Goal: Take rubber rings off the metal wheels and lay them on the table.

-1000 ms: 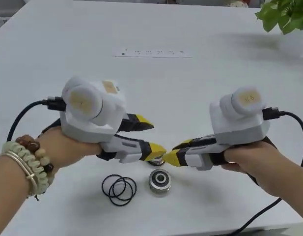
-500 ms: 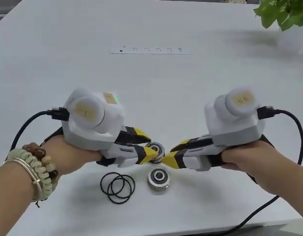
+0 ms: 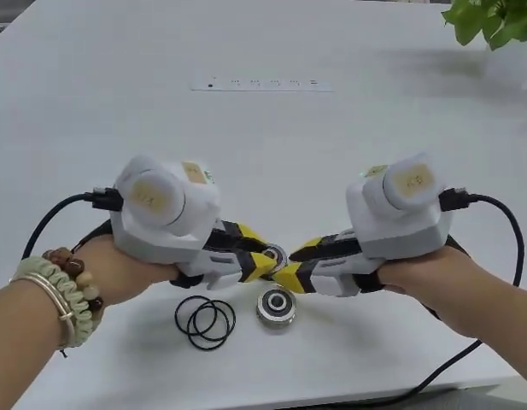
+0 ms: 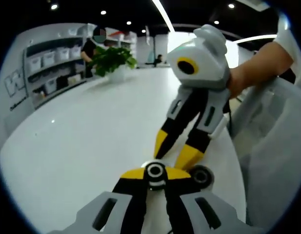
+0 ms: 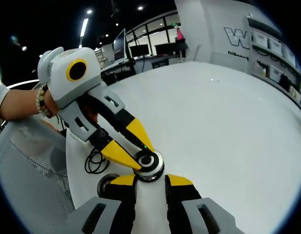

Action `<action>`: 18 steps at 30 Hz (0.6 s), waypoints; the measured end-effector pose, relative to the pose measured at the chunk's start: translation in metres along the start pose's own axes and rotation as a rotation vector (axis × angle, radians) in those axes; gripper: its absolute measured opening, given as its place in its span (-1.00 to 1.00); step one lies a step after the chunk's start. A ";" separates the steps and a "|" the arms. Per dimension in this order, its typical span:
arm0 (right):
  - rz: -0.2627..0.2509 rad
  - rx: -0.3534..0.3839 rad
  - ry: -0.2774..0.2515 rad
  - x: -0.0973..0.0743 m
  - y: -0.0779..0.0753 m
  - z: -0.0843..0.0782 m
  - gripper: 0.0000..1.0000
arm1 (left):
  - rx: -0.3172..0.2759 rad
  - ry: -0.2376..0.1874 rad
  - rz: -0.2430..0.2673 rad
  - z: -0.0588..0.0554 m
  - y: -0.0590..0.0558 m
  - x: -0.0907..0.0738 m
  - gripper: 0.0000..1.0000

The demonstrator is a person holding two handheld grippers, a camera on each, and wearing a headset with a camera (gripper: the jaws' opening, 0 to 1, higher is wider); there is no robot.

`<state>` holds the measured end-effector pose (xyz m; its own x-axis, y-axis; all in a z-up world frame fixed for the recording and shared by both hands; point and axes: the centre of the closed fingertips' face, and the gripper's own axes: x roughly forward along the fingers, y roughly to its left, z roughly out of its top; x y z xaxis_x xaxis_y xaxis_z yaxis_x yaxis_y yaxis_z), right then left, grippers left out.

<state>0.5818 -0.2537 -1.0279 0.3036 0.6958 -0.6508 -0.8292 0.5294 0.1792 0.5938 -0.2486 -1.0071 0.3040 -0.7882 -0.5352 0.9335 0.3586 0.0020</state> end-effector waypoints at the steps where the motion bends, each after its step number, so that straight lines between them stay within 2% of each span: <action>1: 0.004 -0.007 -0.006 0.001 0.001 0.000 -0.59 | -0.002 -0.002 0.003 0.000 0.000 0.000 -0.71; 7: -0.003 -0.091 -0.009 0.003 0.001 0.000 -0.65 | -0.014 -0.009 0.009 0.001 0.000 0.001 -0.71; 12: 0.000 -0.078 -0.009 0.002 0.001 0.001 -0.66 | -0.016 -0.010 0.012 0.000 0.000 0.001 -0.71; 18: -0.003 -0.072 0.013 0.000 -0.001 -0.001 -0.80 | -0.016 -0.011 0.017 0.000 0.001 0.001 -0.71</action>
<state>0.5820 -0.2547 -1.0284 0.3005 0.6879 -0.6606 -0.8603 0.4946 0.1237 0.5948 -0.2492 -1.0074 0.3223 -0.7872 -0.5258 0.9248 0.3804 -0.0026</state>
